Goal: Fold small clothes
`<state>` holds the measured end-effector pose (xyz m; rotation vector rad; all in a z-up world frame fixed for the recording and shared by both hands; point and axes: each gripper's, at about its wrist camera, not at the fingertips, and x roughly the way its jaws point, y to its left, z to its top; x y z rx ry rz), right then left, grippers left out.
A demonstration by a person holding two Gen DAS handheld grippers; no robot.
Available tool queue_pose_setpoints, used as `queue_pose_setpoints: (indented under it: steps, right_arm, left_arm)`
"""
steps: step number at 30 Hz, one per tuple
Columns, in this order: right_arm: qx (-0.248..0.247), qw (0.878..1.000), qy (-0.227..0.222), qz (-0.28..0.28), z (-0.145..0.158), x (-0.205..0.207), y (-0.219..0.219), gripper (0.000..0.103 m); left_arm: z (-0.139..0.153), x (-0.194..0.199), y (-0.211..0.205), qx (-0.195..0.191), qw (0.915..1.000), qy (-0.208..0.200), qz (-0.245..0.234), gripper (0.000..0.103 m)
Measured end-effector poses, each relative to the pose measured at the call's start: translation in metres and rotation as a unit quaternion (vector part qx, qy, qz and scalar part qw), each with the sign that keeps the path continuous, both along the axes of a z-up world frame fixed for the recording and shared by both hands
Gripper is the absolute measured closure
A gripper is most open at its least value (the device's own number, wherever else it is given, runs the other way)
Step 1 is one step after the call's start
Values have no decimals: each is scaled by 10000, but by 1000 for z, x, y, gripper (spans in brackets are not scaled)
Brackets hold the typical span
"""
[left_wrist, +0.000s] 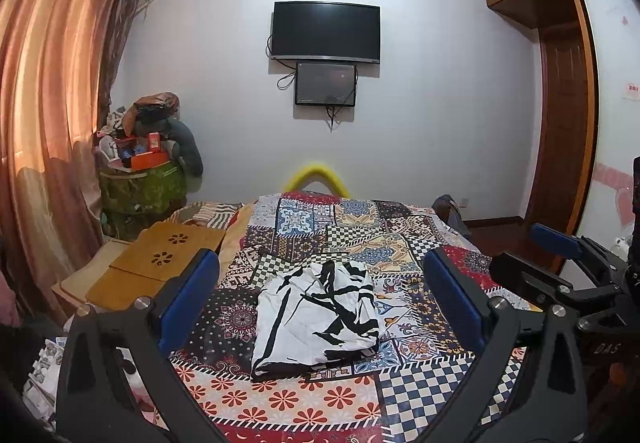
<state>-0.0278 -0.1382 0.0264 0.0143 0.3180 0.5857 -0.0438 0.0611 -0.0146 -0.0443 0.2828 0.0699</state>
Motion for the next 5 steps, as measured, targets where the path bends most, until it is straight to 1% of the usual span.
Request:
queue_pose_setpoints:
  steps: [5]
  right_arm:
    - [-14, 10000, 21, 12, -1, 1, 2, 0]
  left_arm:
    - [0, 1, 4, -58, 10000, 62, 2, 0]
